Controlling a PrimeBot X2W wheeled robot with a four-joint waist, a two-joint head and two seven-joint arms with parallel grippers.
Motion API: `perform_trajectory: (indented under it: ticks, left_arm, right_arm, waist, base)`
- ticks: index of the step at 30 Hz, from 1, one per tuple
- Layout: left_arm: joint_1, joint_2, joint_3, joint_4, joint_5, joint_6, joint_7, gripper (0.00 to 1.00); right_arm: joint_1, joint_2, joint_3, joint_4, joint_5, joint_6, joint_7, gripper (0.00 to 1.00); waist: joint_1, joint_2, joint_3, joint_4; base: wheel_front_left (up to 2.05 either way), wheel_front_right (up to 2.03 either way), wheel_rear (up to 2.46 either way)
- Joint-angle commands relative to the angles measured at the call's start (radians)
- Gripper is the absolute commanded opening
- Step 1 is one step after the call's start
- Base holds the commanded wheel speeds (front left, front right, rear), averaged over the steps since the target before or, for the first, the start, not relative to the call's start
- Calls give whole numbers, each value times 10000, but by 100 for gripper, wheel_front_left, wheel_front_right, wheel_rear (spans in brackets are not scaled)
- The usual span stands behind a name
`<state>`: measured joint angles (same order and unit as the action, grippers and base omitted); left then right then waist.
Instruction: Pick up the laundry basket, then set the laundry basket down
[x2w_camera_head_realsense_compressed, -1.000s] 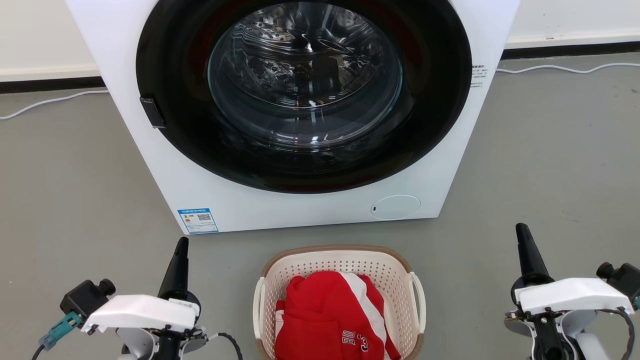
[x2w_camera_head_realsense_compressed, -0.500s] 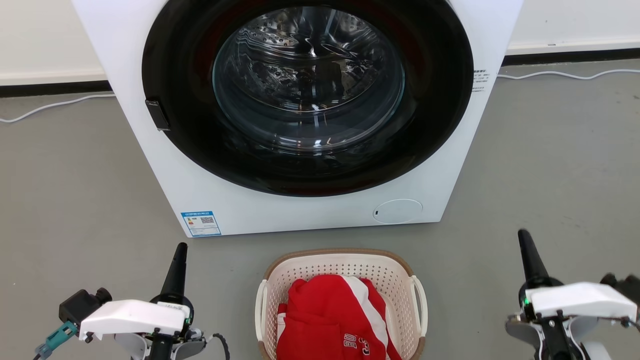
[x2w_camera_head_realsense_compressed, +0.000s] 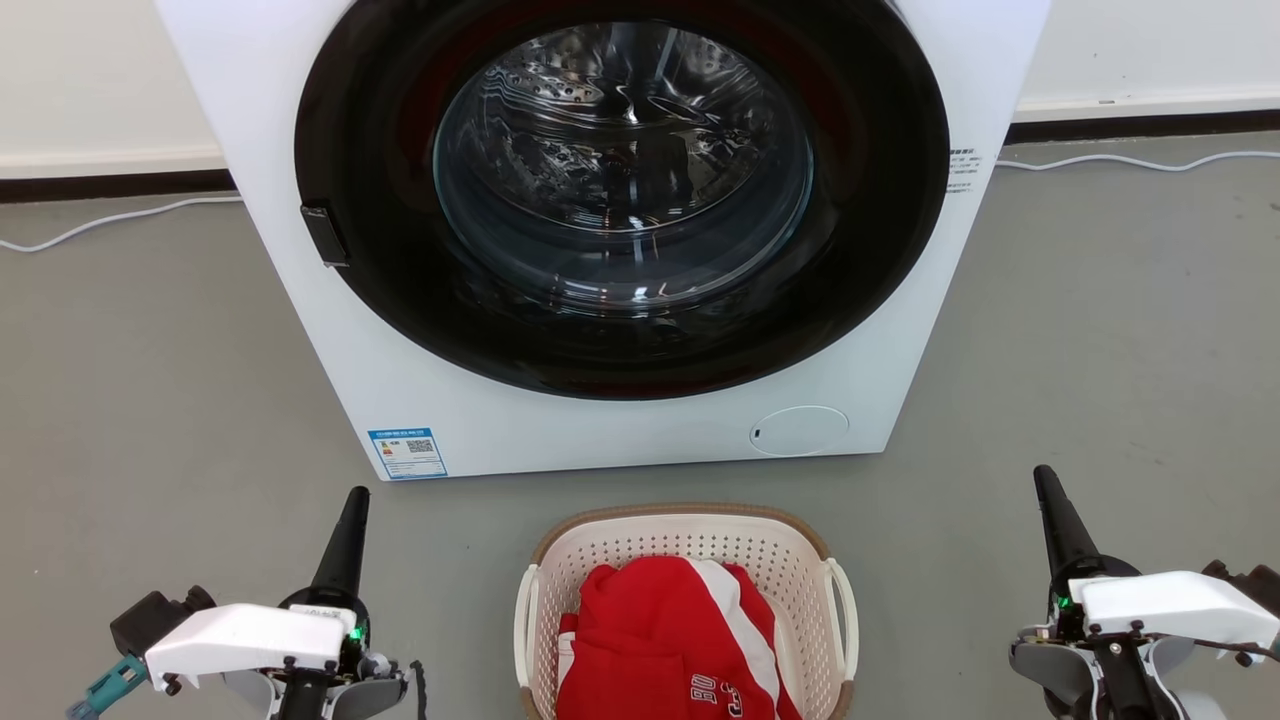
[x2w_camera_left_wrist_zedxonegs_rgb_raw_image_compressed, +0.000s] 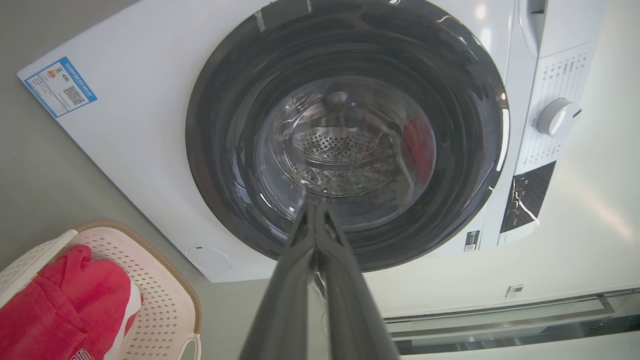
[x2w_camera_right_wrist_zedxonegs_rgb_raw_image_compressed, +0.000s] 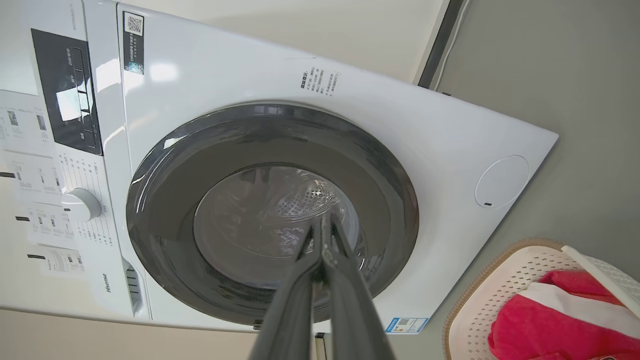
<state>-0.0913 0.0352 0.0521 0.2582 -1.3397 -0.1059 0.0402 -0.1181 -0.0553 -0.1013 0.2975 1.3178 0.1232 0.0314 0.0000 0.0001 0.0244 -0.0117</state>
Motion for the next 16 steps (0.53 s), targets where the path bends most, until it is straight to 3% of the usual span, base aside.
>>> perform_trajectory:
  ticks: [1, 16]
  left_arm:
    - [-198, 124, 290, -222, -271, -105, 63, 0]
    - [-178, 141, 507, -159, -1870, -199, 505, 0]
  right_arm:
    - [-66, -47, 87, -372, 308, 62, 155, 0]
    - [44, 18, -56, -475, 2025, 71, 596, 0]
  waist:
    - [0, -1, -10, 6]
    - [0, -1, -145, 79]
  base:
    - [0, 0, 0]
    - [0, 0, 0]
